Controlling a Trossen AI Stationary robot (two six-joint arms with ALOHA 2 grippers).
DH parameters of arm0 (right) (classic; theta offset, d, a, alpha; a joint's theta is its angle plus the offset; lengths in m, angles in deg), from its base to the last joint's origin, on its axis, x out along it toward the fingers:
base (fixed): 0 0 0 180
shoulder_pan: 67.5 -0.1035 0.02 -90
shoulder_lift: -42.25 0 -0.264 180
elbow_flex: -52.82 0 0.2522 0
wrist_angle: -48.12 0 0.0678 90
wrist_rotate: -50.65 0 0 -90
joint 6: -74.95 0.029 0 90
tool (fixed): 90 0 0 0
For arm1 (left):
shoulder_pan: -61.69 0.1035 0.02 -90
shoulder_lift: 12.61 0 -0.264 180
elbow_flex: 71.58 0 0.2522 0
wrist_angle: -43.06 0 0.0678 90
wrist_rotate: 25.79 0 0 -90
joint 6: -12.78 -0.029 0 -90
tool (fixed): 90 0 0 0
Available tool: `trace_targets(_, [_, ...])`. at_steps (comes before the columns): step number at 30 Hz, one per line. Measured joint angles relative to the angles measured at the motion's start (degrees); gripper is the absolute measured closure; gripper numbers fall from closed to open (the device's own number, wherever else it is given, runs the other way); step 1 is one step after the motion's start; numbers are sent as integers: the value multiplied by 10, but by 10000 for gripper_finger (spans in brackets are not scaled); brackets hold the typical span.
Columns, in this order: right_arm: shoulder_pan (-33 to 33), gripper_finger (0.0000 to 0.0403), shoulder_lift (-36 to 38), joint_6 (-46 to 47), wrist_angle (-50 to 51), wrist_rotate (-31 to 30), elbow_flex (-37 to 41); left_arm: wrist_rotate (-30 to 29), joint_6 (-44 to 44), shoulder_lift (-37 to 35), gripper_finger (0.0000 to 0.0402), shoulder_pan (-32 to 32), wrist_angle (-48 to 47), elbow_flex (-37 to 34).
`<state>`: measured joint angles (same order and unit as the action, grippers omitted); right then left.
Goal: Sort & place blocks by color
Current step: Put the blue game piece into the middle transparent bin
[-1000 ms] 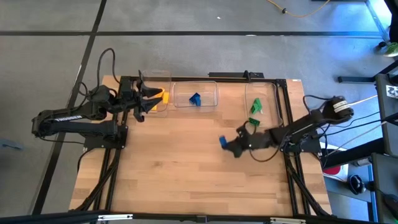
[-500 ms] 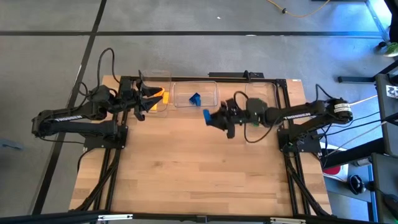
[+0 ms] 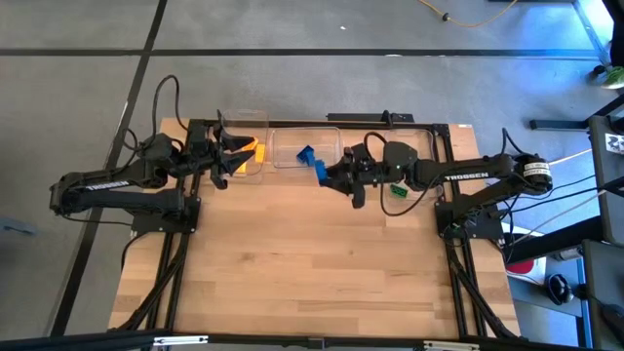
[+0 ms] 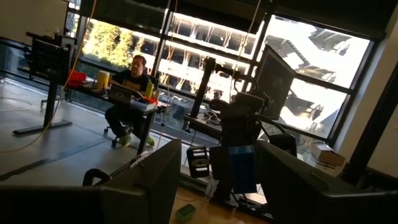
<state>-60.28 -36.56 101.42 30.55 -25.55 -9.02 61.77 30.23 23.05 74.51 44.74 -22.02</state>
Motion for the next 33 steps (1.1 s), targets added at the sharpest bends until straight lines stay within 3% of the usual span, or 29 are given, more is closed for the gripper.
trace_targets(33, [0, 260, 0, -13, -1, -1, -1, 0, -1, 0, 205, 0, 0, 0])
